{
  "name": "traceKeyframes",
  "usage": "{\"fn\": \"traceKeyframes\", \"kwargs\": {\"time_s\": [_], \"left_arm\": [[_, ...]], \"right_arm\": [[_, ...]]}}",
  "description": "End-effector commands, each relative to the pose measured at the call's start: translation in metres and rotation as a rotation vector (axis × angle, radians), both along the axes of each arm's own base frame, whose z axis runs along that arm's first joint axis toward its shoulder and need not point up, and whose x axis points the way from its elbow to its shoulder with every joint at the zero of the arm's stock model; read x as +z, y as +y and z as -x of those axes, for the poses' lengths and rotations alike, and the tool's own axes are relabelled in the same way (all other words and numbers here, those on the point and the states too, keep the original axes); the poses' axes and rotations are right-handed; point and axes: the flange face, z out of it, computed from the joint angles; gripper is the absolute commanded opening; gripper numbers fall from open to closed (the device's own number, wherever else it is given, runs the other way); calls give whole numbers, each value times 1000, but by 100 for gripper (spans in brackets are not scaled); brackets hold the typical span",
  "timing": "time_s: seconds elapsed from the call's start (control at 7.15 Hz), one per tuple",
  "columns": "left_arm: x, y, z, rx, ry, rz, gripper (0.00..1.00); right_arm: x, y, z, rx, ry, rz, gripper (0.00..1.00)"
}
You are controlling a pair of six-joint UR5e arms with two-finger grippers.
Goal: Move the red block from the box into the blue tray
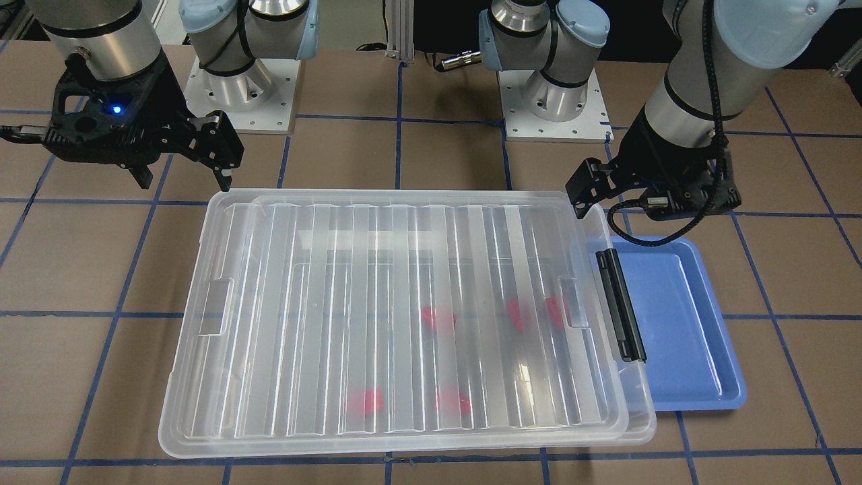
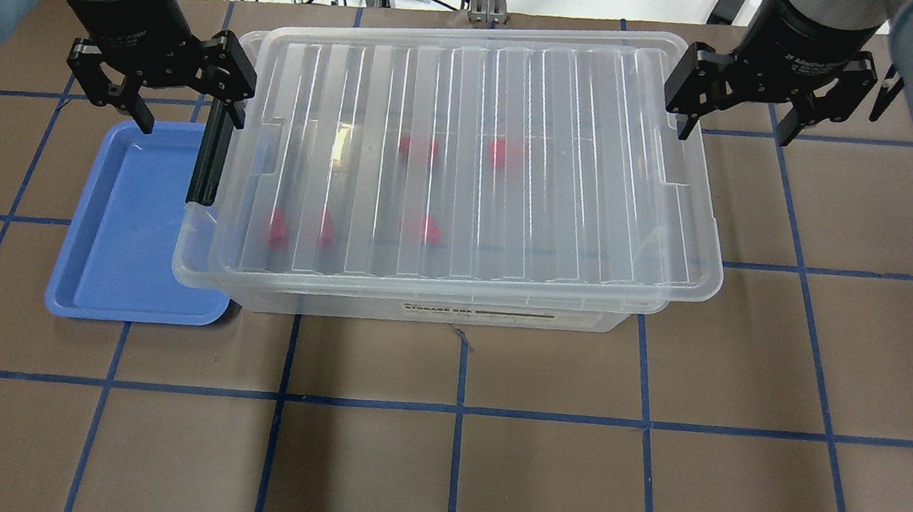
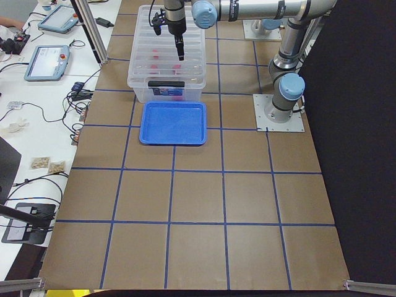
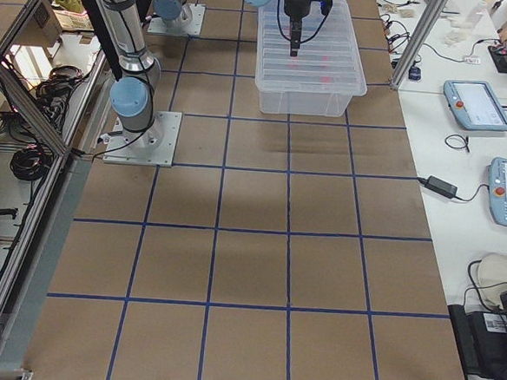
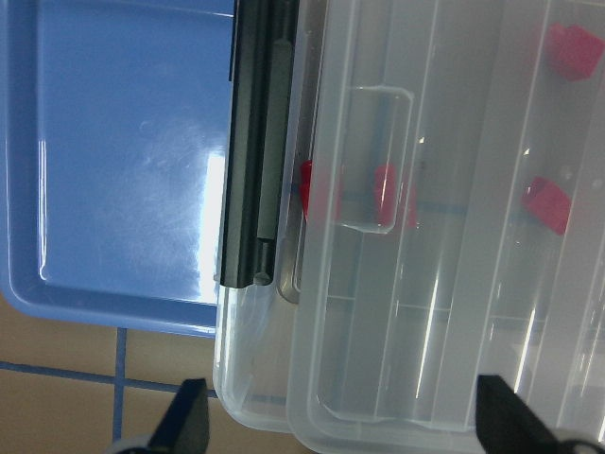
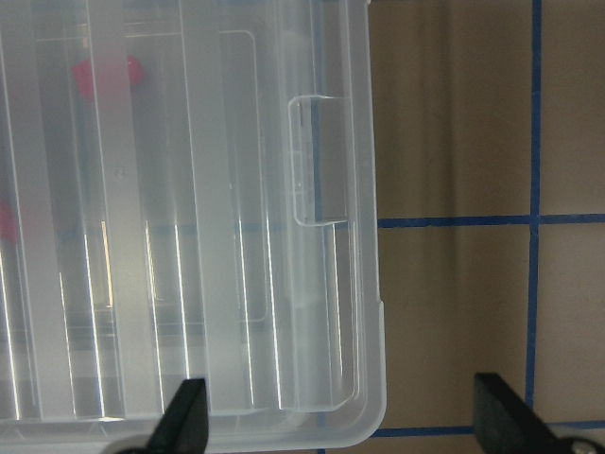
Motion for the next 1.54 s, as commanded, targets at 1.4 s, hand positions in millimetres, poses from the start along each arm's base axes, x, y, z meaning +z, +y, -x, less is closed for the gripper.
{"fn": "traceKeyframes", "kwargs": {"time_s": [1.4], "left_arm": [[0, -3, 1, -3, 1, 14, 100]], "right_arm": [[-157, -120, 64, 34, -4, -68, 99]]}}
